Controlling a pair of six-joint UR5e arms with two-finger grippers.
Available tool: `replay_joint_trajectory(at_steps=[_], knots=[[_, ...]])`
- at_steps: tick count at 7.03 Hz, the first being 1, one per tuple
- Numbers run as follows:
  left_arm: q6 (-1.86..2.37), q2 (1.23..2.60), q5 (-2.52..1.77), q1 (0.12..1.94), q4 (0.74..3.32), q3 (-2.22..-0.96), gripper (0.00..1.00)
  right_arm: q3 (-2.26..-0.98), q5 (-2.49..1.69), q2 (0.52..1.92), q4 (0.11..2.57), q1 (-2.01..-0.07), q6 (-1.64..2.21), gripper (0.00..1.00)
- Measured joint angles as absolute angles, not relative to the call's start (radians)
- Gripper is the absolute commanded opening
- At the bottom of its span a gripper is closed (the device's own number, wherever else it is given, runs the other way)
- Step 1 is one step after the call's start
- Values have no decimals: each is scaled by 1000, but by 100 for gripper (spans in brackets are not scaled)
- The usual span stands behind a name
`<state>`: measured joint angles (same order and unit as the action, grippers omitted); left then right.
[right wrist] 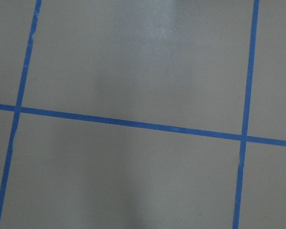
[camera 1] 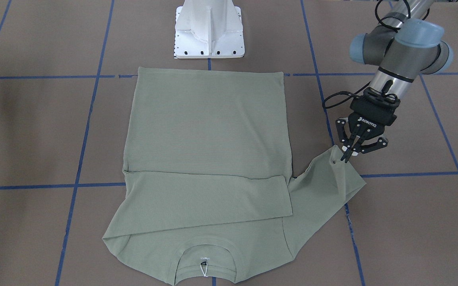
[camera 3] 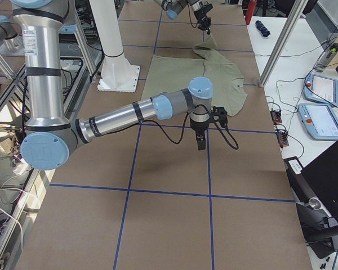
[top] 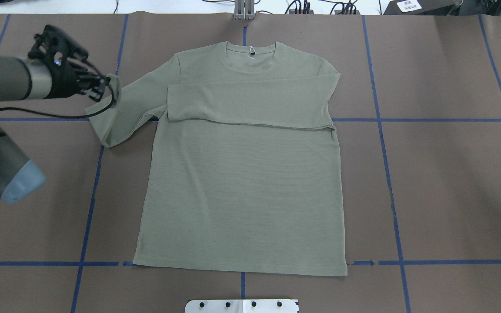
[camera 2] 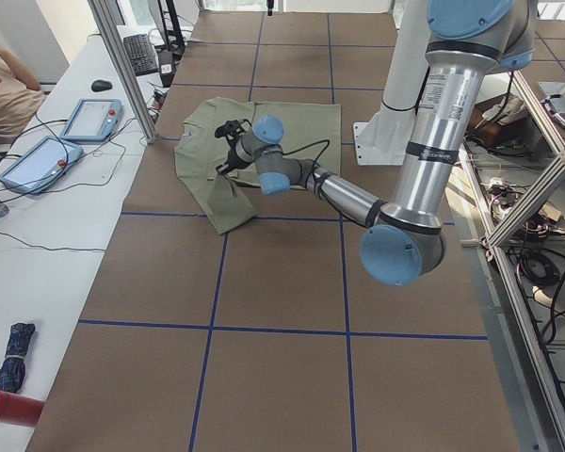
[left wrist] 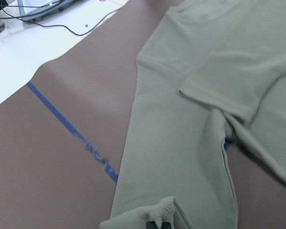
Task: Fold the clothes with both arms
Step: 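Fold the held sleeve across the shirt body with the left gripper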
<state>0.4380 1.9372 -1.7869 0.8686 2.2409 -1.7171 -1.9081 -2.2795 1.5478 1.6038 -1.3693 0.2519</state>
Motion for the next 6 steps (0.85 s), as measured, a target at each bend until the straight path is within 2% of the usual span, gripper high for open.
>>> replay_joint_trajectory(at_steps=[2, 4, 6], knots=[[641, 2228, -1786, 862, 2036, -1652, 0, -1907, -2280, 1544, 1604, -1370, 255, 100], [795, 2479, -1754, 804, 2017, -1469, 0, -1908, -2279, 1542, 1603, -1370, 262, 100], [792, 2546, -1660, 680, 2114, -1381, 0, -1908, -2279, 1542, 1603, -1370, 265, 100]])
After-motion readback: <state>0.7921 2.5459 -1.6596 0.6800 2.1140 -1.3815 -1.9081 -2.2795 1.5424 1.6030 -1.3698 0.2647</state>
